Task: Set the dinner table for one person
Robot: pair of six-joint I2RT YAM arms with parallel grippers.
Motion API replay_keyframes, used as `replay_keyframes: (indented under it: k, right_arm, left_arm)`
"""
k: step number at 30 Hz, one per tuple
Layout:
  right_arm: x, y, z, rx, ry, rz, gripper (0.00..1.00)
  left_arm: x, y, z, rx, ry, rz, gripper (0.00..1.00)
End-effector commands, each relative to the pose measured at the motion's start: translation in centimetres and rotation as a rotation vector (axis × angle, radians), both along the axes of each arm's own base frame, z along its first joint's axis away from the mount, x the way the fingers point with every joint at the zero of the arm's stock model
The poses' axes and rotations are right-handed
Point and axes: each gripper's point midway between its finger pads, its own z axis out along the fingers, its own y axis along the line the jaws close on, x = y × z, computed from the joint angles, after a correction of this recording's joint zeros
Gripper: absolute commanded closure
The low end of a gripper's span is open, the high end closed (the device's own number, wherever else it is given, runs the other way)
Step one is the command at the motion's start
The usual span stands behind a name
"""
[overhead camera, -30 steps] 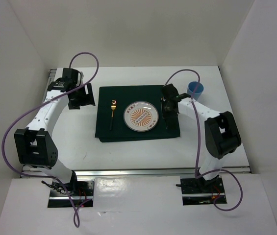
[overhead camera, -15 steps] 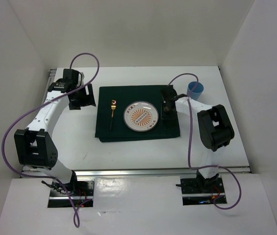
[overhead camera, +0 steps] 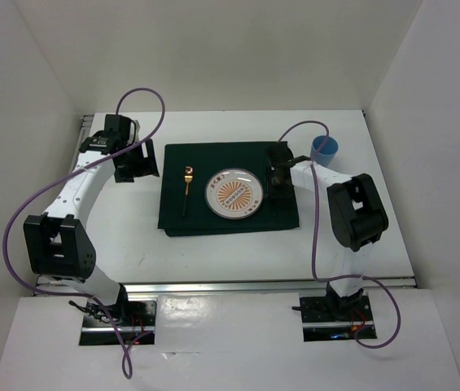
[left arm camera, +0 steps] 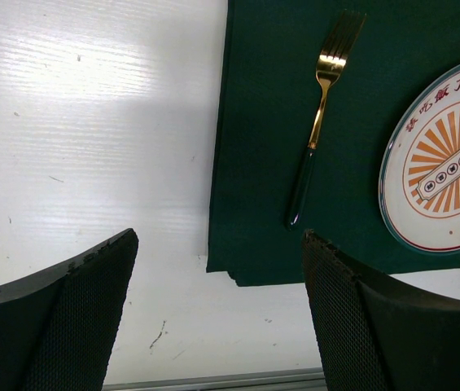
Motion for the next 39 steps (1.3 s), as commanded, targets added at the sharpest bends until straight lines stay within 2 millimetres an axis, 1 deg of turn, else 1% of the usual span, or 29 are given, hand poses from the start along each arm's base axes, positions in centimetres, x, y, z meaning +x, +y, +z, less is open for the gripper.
replay_keyframes:
  k: [1,2,3,4,6,7,8,9,10,13,14,15,16,17,18,20,21,23,25,26,27,29,30,31,33,35,36,38,39]
  right_arm:
    - [1.7,-0.4,2.4,-0.014,-0.081,-0.009,0.52]
    - [1.6,-0.4,3.1,-0.014,-0.092,-0.001,0.52]
    - [2.0,-0.3,4.2,-0.004,-0.119,-0.002,0.51]
    - [1.8,-0.5,4.9,-0.009,-0.127,-0.006,0.51]
    - [2.4,-0.8,8.5,-0.013,-0.191,-0.013,0.49]
    - [2.7,-1.3,9.7,-0.038,-0.215,-0.019,0.48]
    - [2.4,-1.7,11.0,-0.048,-0.222,-0.026,0.46]
    - [3.4,-2.1,13.4,-0.048,-0.27,-0.036,0.45]
    - [3.8,-2.8,14.8,-0.068,-0.295,-0.049,0.41]
    - [5.5,-5.8,19.9,-0.045,-0.385,-0.114,0.38]
    - [6.2,-8.6,21.1,-0.032,-0.411,-0.178,0.38]
    - [6.8,-9.9,22.4,-0.026,-0.437,-0.185,0.38]
    - [7.3,-11.0,23.1,-0.008,-0.455,-0.194,0.38]
    - [7.9,-13.7,22.4,-0.023,-0.431,-0.243,0.38]
    - [8.5,-14.8,22.9,-0.026,-0.438,-0.254,0.38]
    - [9.3,-16.5,22.2,-0.003,-0.414,-0.268,0.37]
    - [9.6,-18.2,20.7,0.001,-0.376,-0.3,0.37]
    - [10.4,-19.3,20.1,0.008,-0.378,-0.317,0.37]
    - [11.4,-20.6,19.3,0.003,-0.386,-0.342,0.37]
    - [11.7,-20.6,19.0,0.01,-0.386,-0.35,0.37]
    - [12.1,-21.0,18.3,0.015,-0.38,-0.356,0.37]
    - [12.7,-20.7,17.6,0.031,-0.373,-0.344,0.37]
    - [13.1,-20.8,16.7,0.031,-0.356,-0.345,0.37]
    - [13.0,-20.8,16.0,0.03,-0.334,-0.345,0.37]
    - [12.9,-20.8,14.6,0.029,-0.304,-0.346,0.38]
    - [12.3,-20.7,13.2,0.033,-0.273,-0.355,0.38]
    - [12.5,-20.7,12.9,0.033,-0.283,-0.355,0.4]
    - [12.2,-20.3,11.2,0.048,-0.255,-0.346,0.45]
    - [12.3,-20.1,10.7,0.061,-0.244,-0.338,0.56]
  left_arm:
    - [0.1,-0.2,1.7,-0.011,-0.064,-0.016,0.13]
    - [0.0,-0.2,1.3,-0.01,-0.055,-0.016,0.13]
    - [0.2,-0.2,1.4,-0.011,-0.064,-0.016,0.13]
    - [0.2,-0.2,1.4,-0.011,-0.064,-0.016,0.13]
    - [0.2,-0.2,1.4,-0.011,-0.064,-0.016,0.13]
    - [0.2,-0.2,1.4,-0.011,-0.064,-0.016,0.13]
    - [0.2,-0.2,1.4,-0.011,-0.064,-0.016,0.13]
    - [0.3,-0.4,1.8,-0.018,-0.073,-0.021,0.13]
    - [0.3,-0.4,1.8,-0.019,-0.073,-0.021,0.13]
    - [0.4,-0.3,1.5,-0.013,-0.065,-0.029,0.13]
    - [0.4,-0.3,1.5,-0.013,-0.065,-0.029,0.13]
    - [0.4,-0.3,1.4,-0.008,-0.066,-0.036,0.13]
    - [0.1,-0.5,1.1,-0.016,-0.055,-0.042,0.13]
    - [0.1,-0.6,1.1,-0.016,-0.056,-0.06,0.13]
    - [0.3,-0.5,1.2,-0.001,-0.068,-0.083,0.14]
    - [0.2,-0.6,1.3,0.008,-0.082,-0.121,0.14]
    - [0.3,-0.2,1.0,0.039,-0.086,-0.144,0.16]
    - [0.4,1.1,0.5,0.108,-0.082,-0.113,0.16]
    - [0.0,2.7,-0.4,0.19,-0.057,-0.091,0.16]
    - [0.0,3.1,-0.4,0.213,-0.056,-0.094,0.16]
    - [-0.3,3.3,-0.8,0.223,-0.042,-0.089,0.16]
    - [-0.9,3.4,-1.7,0.23,-0.018,-0.102,0.16]
    - [-1.0,3.4,-2.2,0.236,-0.012,-0.112,0.16]
    - [-1.0,3.2,-2.2,0.226,-0.012,-0.118,0.16]
    - [-1.5,3.0,-3.0,0.212,0.005,-0.128,0.16]
    - [-1.5,2.9,-2.7,0.209,-0.005,-0.14,0.16]
    - [-1.5,2.9,-2.7,0.21,-0.005,-0.14,0.16]
    - [-1.5,3.1,-2.7,0.22,-0.004,-0.134,0.16]
    - [-1.5,3.1,-2.7,0.22,-0.004,-0.134,0.16]
